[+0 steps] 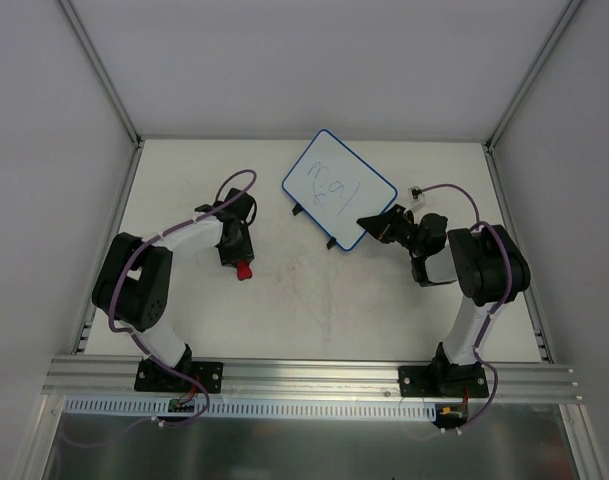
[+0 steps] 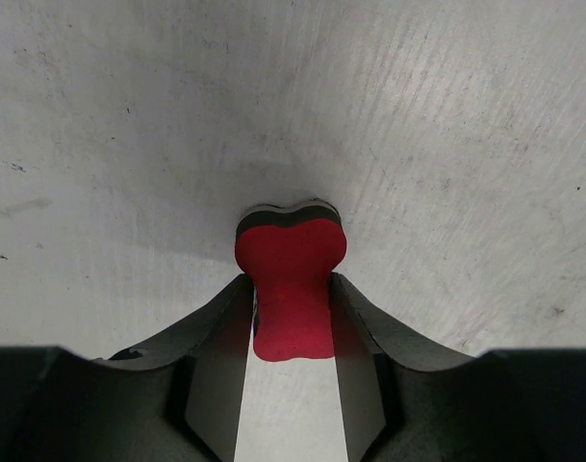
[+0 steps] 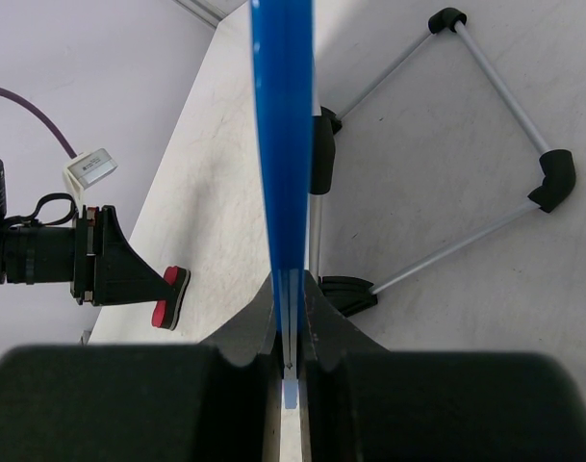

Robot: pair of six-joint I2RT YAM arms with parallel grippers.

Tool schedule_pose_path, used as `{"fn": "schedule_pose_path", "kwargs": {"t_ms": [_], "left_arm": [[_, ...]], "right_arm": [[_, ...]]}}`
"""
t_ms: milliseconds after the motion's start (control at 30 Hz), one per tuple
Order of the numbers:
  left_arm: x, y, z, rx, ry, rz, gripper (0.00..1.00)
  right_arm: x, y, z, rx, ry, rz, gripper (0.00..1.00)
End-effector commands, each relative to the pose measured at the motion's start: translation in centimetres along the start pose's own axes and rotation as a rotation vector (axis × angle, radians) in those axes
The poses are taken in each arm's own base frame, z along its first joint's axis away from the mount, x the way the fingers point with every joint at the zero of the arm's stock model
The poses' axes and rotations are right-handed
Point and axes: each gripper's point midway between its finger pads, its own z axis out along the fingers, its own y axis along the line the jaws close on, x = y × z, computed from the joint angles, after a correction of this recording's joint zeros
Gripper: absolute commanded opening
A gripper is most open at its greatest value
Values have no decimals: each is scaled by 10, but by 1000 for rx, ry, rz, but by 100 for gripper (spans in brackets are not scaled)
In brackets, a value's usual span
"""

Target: Erase the whiteboard

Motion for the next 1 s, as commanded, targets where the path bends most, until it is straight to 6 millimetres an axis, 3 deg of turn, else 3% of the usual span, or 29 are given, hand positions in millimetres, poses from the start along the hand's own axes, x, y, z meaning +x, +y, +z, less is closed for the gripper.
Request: {"fn": "schedule_pose_path", "kwargs": {"t_ms": [0, 233, 400, 500, 667, 967], "left_arm": [[-2, -7, 0, 6, 5, -3, 38], [2, -5, 5, -4, 18, -3, 35], [-2, -9, -1, 24, -3, -5, 4], [-14, -17, -15, 73, -52, 7, 5], [-38, -53, -42, 269, -136, 97, 5], [-123, -131, -100, 541, -361, 212, 0]], "right_arm": [[-35, 26, 5, -118, -127, -138, 0], [-37, 25, 4, -117, -130, -135, 0], [-37, 26, 4, -117, -130, -135, 0], [-36, 26, 4, -118, -129, -135, 0], [-35, 25, 4, -119, -125, -132, 0], [-34, 28, 6, -130, -117, -136, 0]]}}
